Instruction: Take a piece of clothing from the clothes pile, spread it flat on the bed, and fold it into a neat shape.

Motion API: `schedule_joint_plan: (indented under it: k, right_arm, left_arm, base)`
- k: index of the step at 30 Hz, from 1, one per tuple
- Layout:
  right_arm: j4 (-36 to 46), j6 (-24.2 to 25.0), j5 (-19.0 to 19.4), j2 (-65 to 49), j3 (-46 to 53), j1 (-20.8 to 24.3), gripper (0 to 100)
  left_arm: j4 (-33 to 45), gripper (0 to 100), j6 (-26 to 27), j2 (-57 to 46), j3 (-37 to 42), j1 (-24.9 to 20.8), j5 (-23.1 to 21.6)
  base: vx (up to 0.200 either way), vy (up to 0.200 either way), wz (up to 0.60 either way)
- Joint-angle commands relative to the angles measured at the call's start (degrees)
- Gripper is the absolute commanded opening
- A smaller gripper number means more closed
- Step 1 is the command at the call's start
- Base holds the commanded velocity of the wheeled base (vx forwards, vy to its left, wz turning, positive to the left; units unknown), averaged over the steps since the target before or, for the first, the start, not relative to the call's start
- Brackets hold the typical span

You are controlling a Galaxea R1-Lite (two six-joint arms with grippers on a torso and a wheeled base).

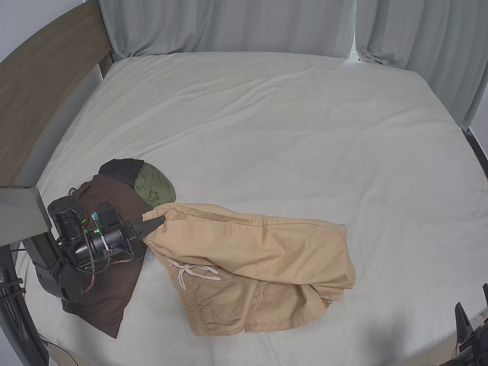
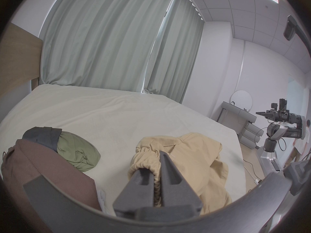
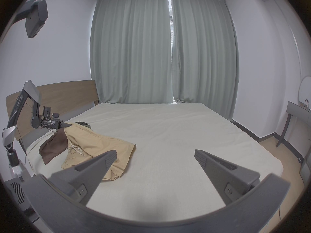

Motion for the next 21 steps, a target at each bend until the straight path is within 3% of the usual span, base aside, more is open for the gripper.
schedule_joint_plan:
  k: [1,21]
  right_arm:
    - [0.0,0.0,-0.1,-0.7,0.9,0.0,100]
    - [-0.1,-0.2,0.0,-0.8,0.9,0.1,100]
  left_arm:
    - [0.0,0,0.1,0.9,-0.1,0.5,0.0]
    - [0.0,0,0.9,1.5,0.2,1.4,-0.1]
  base:
    - [0.0,0.0,0.0]
    - [0.0,0.0,0.0]
